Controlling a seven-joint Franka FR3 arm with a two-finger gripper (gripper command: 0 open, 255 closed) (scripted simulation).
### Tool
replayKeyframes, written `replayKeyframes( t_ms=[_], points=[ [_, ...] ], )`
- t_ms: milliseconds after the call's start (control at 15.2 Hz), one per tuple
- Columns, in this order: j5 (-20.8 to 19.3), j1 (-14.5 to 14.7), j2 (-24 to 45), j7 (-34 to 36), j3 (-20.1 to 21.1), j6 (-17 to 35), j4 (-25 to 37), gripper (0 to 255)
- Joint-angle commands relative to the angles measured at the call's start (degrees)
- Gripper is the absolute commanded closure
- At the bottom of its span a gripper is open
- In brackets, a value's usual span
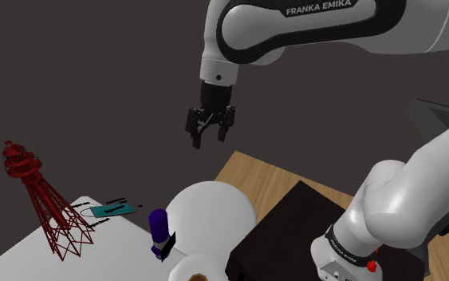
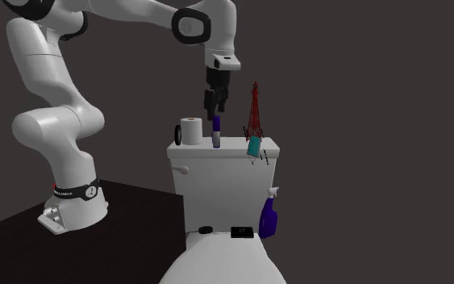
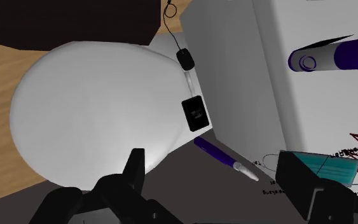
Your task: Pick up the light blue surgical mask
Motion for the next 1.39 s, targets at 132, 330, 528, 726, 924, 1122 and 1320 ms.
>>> replayKeyframes(
  t_ms=[132, 330, 528, 726, 924, 1122, 1320],
  points=[
    [0.95, 1.35, 8.26, 3.56, 2.18, 1.95, 5.47, 0],
    [1.21, 2.54, 14.47, 6.29, 3.57, 2.93, 10.17, 0],
    [1.16, 3.94, 20.89, 9.01, 4.69, 3.52, 15.53, 0],
    [0.87, 5.56, 27.53, 11.71, 5.54, 3.65, 21.61, 0],
    [0.41, 7.41, 34.43, 14.37, 6.14, 3.22, 28.58, 0],
    [-0.14, 9.54, 41.70, 17.00, 6.51, 2.11, 36.68, 0],
    [-0.31, 10.34, 44.56, 17.40, 6.51, 2.78, 38.72, 0]
  ],
)
